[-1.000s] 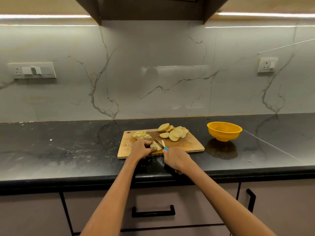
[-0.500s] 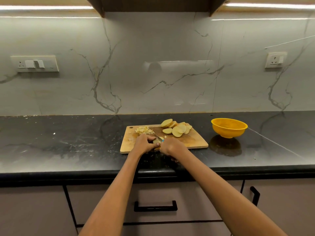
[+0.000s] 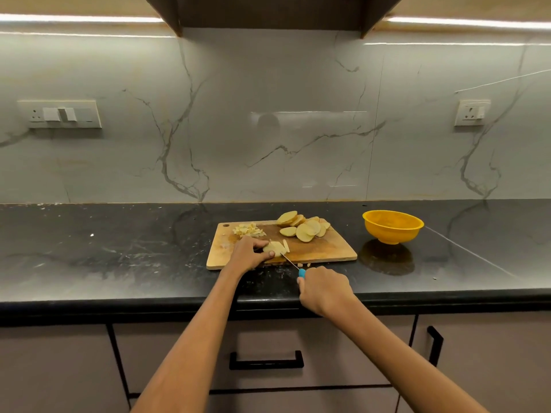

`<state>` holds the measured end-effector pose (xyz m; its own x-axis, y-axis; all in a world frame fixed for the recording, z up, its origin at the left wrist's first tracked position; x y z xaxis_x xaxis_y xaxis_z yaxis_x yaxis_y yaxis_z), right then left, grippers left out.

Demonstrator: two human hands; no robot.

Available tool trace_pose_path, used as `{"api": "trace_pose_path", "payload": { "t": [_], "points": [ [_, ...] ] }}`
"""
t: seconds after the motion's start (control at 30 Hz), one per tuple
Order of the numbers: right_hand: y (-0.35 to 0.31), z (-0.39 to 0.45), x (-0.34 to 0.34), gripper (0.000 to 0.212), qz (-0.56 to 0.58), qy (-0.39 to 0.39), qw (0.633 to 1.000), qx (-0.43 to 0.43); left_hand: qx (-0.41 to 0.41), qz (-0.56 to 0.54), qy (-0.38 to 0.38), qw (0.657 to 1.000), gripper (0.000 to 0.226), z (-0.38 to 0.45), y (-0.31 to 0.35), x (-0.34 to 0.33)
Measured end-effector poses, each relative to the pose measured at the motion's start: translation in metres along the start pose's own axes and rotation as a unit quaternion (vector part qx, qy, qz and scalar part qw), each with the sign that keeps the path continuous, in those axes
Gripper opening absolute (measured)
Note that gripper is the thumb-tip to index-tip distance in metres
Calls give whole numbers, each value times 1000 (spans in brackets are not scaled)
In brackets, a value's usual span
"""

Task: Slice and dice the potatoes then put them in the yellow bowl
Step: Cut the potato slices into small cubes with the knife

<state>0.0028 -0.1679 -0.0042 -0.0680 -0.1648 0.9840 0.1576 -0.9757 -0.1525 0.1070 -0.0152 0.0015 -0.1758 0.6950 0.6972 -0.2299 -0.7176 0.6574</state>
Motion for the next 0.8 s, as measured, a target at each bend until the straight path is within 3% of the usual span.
{"api": "trace_pose_path", "payload": {
  "t": [0.2, 0.3, 0.53, 0.8],
  "points": [
    [0, 8, 13, 39, 121, 45, 991, -21, 3, -24, 25, 999, 37, -6, -4, 9],
    [-10, 26, 8, 41, 130, 13, 991, -3, 5, -44, 61, 997, 30, -9, -6, 14],
    [-20, 42, 1, 43, 125, -41, 991, 2, -2, -45, 66, 997, 31, -3, -7, 16],
    [-34, 52, 0, 29, 105, -101, 989, -16, -13, -35, 50, 998, 28, -1, -7, 14]
  ]
}}
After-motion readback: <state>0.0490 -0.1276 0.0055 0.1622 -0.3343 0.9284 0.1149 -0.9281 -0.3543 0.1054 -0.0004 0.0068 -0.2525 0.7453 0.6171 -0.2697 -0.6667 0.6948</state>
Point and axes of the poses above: each hand's wrist, its own z-axis towards the middle knuckle, its own x-axis out of the back of the hand, y = z × x, the point moved 10 cm from there along z, towards the middle knuckle, and after that the axes turned 3 degrees about x, right-handed, at the moved point
